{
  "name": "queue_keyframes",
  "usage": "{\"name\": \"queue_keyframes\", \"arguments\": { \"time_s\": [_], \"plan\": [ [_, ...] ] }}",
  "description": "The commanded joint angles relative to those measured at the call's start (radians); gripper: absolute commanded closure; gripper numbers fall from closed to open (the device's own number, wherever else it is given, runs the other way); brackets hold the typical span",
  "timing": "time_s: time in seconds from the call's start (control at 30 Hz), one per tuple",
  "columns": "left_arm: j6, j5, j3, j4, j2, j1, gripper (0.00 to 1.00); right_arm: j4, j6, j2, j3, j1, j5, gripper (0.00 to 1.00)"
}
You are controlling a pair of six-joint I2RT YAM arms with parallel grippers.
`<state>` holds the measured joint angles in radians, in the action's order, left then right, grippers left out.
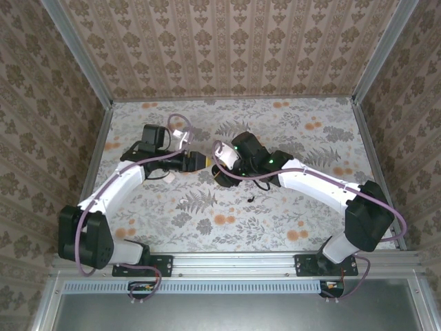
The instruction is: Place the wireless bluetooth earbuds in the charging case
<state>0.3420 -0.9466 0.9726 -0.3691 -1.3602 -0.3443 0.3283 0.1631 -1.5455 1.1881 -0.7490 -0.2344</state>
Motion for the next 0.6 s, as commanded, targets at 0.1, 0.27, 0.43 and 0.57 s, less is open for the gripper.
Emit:
{"name": "queue_keyframes", "arguments": {
  "time_s": [0.1,0.27,0.43,0.57],
  "plan": [
    [0.027,-0.046,0.030,0.034,-0.045,-0.040,0.35,-0.025,0.024,0.031,-0.009,-0.009,-0.014,0.68],
    [0.041,-0.054,0.032,0.052,-0.070,-0.061,0.39,-0.026,0.024,0.030,-0.010,-0.008,-0.014,0.68],
    [0.043,-0.061,0.044,0.052,-0.091,-0.066,0.49,-0.024,0.026,0.025,-0.011,-0.009,-0.009,0.68],
    [0.045,-0.061,0.052,0.055,-0.102,-0.067,0.57,-0.030,0.026,0.026,-0.018,-0.009,-0.001,0.68]
  ]
}}
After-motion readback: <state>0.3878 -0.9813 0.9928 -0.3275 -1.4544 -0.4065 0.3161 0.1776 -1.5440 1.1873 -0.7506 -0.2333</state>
